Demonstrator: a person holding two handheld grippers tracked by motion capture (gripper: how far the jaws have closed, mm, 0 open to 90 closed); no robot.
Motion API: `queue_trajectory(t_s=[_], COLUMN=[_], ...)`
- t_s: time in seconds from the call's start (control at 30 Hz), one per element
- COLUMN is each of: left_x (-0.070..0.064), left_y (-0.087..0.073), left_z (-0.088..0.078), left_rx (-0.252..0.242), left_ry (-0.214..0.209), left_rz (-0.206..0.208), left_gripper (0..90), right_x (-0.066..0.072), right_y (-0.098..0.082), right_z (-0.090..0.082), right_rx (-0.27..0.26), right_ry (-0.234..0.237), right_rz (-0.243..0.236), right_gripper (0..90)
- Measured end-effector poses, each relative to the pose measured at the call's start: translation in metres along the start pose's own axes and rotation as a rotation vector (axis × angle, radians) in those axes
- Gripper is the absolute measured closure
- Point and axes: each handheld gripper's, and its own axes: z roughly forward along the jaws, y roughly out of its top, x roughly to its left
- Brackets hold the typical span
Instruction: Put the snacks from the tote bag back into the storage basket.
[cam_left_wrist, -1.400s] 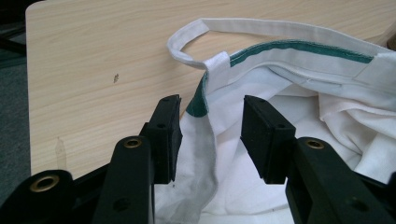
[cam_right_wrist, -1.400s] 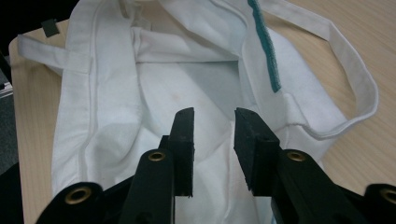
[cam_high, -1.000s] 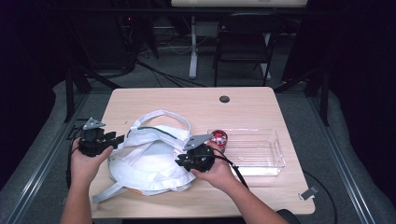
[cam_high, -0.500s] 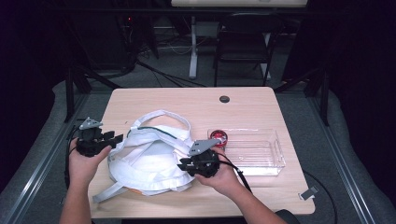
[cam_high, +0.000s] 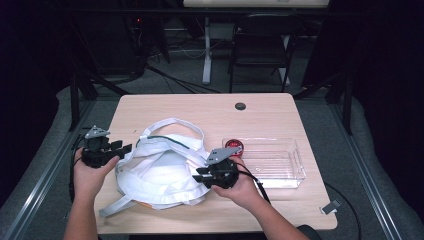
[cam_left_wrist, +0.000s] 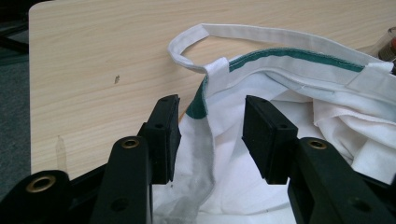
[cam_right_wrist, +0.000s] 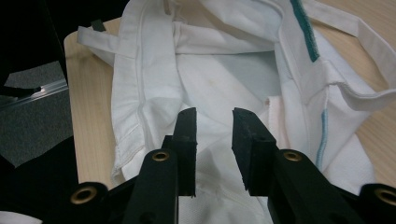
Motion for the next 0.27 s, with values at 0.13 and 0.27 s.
queue_trajectory(t_s=[0.13,0.27], left_x=[0.000,0.001], left_y=[0.001,0.003], left_z=[-0.001,0.000], left_rx=[-0.007,-0.012], left_ry=[-0.004,0.000], left_rz=[0.018,0.017], left_gripper=[53.9,52.3], right_x=[-0.005,-0.012], right_y=[0.000,0.000], right_z=[-0.005,-0.012], right_rx=[-0.015,-0.036], right_ry=[-0.010,-0.036], right_rz=[0.016,0.001], right_gripper=[66.0,60.3])
